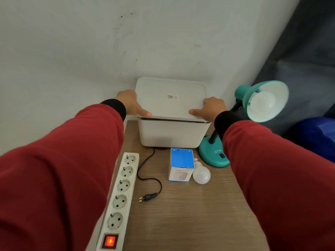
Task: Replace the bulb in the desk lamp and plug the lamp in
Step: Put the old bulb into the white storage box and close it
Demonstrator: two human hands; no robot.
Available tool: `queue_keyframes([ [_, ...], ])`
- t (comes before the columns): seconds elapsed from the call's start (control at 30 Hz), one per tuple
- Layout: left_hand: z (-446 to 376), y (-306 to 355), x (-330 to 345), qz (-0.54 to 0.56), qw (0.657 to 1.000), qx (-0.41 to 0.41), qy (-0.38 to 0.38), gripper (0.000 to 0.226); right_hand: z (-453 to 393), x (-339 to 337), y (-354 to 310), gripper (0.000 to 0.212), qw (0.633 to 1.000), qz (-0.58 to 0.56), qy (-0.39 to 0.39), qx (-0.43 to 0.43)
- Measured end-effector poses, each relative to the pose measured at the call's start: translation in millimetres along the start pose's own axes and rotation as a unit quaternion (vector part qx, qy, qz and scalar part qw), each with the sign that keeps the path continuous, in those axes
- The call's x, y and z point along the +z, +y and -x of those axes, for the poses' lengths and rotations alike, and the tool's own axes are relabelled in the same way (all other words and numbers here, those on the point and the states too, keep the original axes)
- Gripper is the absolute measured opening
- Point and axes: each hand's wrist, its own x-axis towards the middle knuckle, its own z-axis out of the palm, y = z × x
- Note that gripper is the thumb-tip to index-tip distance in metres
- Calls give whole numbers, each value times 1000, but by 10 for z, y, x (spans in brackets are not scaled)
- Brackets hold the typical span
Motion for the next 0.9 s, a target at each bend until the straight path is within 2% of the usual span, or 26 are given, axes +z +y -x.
queue_keyframes([
  [0.17, 498, -31, -71, -4, 1000, 2, 20, 81, 438, -66, -14, 73, 1000, -16, 1, -6],
  [0.33, 1204, -83, 88, 7, 1000, -3, 6, 81, 1112, -6, 100, 72, 1000, -4, -1, -9],
  [0.63, 2434, -87, 711, 33, 999, 8, 6, 77, 2358, 280, 553, 73, 1000, -16, -5, 22],
  [0.9, 2976, -151, 1343, 59, 998, -3, -10, 76, 3072, 788, 865, 70, 998, -6, -40, 44],
])
